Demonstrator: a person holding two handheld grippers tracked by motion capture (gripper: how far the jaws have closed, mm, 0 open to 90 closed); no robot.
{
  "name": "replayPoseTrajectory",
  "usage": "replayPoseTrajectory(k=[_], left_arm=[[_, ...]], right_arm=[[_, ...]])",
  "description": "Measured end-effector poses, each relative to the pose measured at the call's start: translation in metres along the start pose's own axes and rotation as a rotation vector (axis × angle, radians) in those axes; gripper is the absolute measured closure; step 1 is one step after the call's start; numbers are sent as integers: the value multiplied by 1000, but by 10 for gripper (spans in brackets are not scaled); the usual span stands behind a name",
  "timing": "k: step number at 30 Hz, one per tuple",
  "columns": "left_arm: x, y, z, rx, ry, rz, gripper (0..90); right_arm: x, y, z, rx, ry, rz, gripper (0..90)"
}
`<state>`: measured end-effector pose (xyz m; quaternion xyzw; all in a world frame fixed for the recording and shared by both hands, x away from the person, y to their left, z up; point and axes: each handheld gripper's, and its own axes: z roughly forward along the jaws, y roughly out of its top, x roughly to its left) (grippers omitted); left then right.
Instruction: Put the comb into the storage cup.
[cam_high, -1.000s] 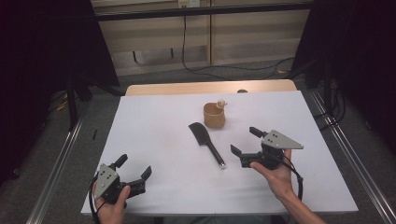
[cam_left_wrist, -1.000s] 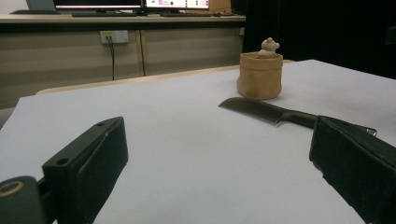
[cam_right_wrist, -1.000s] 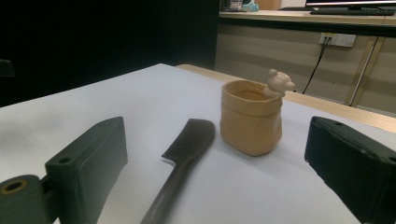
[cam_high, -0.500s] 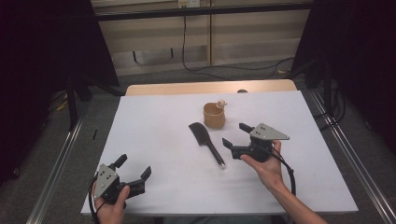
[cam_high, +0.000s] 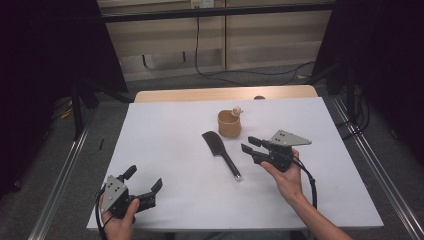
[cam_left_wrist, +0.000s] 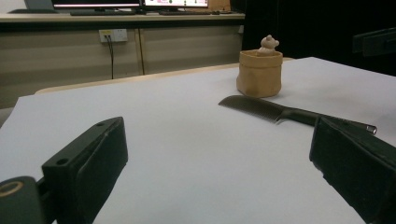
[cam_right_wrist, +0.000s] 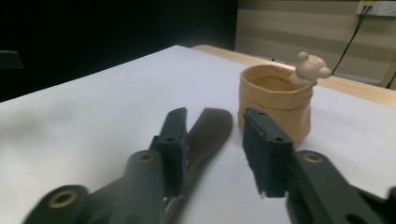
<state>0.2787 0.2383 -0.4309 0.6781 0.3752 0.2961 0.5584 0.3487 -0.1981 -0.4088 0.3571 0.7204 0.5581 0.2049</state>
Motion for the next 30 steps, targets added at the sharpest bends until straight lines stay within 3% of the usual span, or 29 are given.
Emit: replayPoseTrajectory(k=[2,9,17,26,30], left_arm=[[0,0,0,0,-5,-2,45],[0,0,0,1,-6,-2,45],[0,0,1,10,5,7,45],[0,0,1,10,5,10,45],[-1,0,1,10,2,8,45]], right_arm=[[0,2,0,24,38,16,692],[3,5,3,86,94,15,900],[8,8,7,160,166,34,900],[4,10,16,265,193,49,900],[7,12,21,320,189,14,900]])
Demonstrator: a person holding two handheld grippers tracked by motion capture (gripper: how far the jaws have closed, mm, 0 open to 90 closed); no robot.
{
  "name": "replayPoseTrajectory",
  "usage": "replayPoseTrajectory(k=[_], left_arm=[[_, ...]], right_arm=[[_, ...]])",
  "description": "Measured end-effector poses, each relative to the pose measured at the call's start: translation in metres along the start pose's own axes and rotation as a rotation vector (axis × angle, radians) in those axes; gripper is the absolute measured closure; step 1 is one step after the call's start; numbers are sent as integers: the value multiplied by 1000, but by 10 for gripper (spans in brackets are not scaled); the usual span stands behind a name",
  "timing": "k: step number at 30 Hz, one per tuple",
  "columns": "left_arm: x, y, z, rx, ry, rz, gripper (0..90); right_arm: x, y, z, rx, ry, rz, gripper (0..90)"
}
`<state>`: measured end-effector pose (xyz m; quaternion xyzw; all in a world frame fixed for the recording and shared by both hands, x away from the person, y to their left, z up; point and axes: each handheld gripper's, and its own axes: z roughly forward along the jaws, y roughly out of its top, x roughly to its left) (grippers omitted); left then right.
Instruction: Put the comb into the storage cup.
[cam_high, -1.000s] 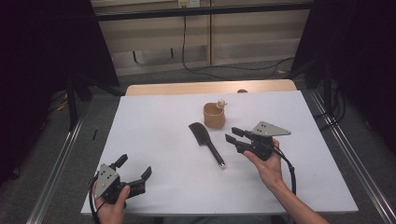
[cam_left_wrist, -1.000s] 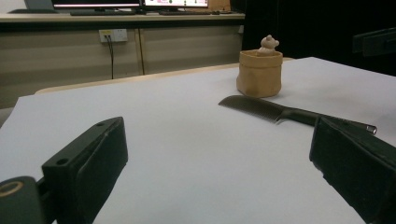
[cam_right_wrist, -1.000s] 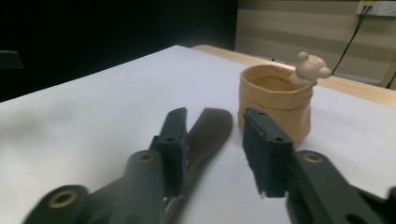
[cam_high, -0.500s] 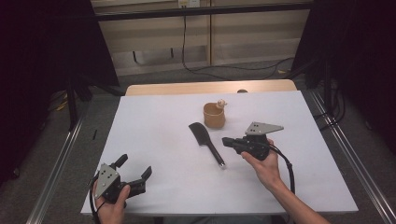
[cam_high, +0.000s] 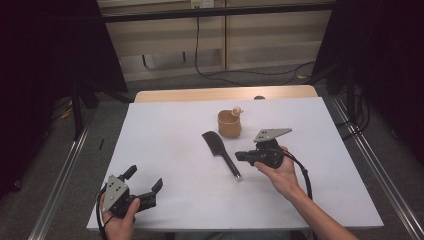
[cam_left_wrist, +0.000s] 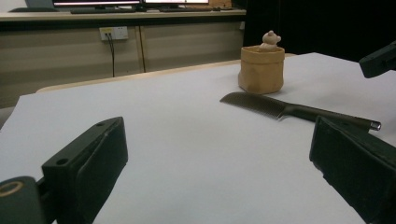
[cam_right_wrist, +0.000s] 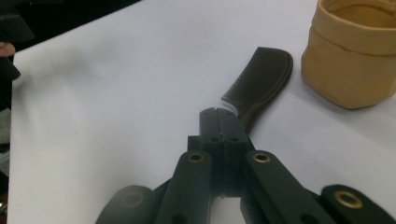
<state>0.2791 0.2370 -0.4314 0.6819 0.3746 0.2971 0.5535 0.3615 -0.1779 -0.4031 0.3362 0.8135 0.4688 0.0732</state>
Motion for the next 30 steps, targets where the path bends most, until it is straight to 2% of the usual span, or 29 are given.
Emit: replayPoseTrajectory(k=[2,5,12,18,25,30], left_arm=[[0,0,0,0,0,5,45],[1,0,0,-1,3,4,45],[0,0,0,-1,-9,4,45],[-1,0,0,-1,-7,5,45],[0,1,-1,-7,-3,11,45],[-1,1,-1,-5,-7,7,45]], right_arm=[[1,2,2,24,9,-1,900],[2,3,4,25,48,12,900],[4,2,11,84,44,4,900],[7,-1,17,146,61,0,900],[10,-7,20,163,59,-7,900],[10,-11,26,204,58,-6,900]])
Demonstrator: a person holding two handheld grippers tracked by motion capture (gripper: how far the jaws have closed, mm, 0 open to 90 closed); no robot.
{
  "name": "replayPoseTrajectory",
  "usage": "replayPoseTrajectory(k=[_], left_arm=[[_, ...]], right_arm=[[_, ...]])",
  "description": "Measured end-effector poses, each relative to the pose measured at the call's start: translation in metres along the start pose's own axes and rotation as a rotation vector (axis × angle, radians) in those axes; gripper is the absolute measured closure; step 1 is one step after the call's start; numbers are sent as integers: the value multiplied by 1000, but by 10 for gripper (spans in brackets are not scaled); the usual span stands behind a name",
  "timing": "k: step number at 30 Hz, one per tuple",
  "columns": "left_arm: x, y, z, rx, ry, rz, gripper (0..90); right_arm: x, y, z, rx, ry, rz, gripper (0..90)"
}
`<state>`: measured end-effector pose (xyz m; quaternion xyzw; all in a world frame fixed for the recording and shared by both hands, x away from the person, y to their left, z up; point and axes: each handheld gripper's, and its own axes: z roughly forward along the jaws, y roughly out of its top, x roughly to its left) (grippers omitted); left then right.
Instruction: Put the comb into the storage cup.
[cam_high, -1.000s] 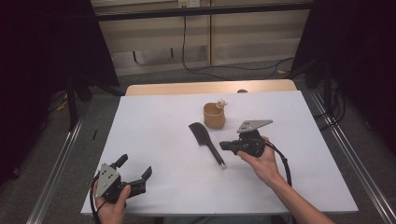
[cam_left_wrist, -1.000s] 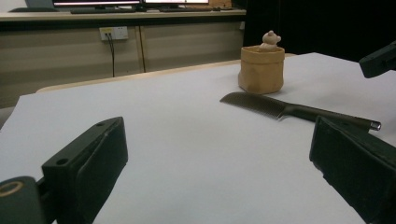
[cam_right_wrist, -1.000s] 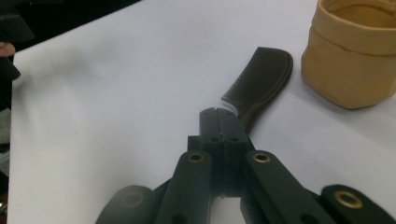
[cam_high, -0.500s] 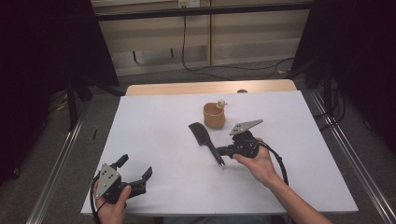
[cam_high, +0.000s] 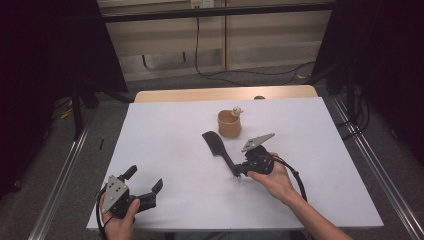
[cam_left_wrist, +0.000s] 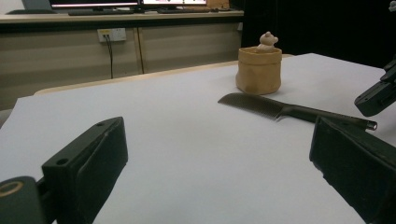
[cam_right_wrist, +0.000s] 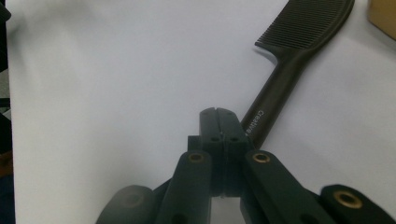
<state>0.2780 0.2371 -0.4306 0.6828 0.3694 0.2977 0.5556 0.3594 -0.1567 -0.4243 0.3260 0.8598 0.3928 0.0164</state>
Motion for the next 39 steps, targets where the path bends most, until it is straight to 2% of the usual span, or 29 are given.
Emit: replayPoseTrajectory(k=[8,14,39], left_arm=[[-1,0,1,2,1,-2,44],[0,0,1,1,-1,-2,45],[1,0,-1,-1,-7,-1,45]], right_arm=[[1,-1,1,12,-15,-21,900],[4,-2,8,49,-9,-35,900],[-3,-6,9,70,-37,-24,900]])
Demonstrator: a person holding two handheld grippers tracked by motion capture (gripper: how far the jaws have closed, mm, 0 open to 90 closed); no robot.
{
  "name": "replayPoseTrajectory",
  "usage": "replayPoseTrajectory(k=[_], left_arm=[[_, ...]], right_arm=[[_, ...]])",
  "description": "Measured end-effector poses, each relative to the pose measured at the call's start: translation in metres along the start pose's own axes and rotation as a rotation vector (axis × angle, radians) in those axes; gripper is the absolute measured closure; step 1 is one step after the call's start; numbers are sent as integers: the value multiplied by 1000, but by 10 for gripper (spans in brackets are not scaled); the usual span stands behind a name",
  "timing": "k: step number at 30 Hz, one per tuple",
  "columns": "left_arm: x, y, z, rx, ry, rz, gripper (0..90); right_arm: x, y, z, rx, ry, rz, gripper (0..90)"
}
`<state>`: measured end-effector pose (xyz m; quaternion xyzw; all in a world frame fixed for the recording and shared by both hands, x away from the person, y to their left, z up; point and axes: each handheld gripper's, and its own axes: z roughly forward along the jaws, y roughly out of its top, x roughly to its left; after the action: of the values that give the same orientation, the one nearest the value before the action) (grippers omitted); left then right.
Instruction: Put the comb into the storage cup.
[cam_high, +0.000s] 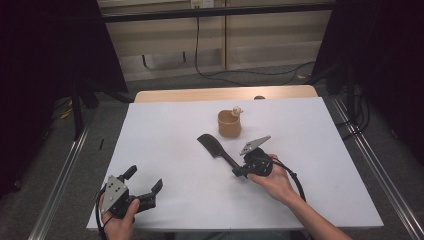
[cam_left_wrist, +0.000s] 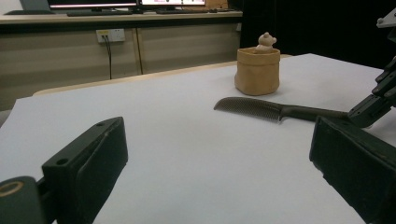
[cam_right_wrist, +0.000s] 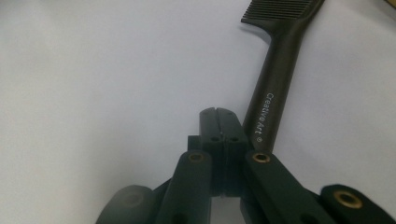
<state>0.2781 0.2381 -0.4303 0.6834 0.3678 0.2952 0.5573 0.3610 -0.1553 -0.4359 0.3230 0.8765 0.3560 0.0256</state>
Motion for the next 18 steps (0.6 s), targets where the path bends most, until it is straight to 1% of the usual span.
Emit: replayPoseTrajectory(k=[3,4,12,18], left_arm=[[0,0,0,1,0,0,45],[0,0,0,3,0,5,45],[0,0,0,3,2,3,45],[0,0,0,3,0,0,45]], right_arm=[[-1,0,0,2,-2,0,900],[-1,0,0,5,-11,1,900],[-4,-2,-1,-2,-9,3,900],[-5,-2,-2,-6,-17,3,900]])
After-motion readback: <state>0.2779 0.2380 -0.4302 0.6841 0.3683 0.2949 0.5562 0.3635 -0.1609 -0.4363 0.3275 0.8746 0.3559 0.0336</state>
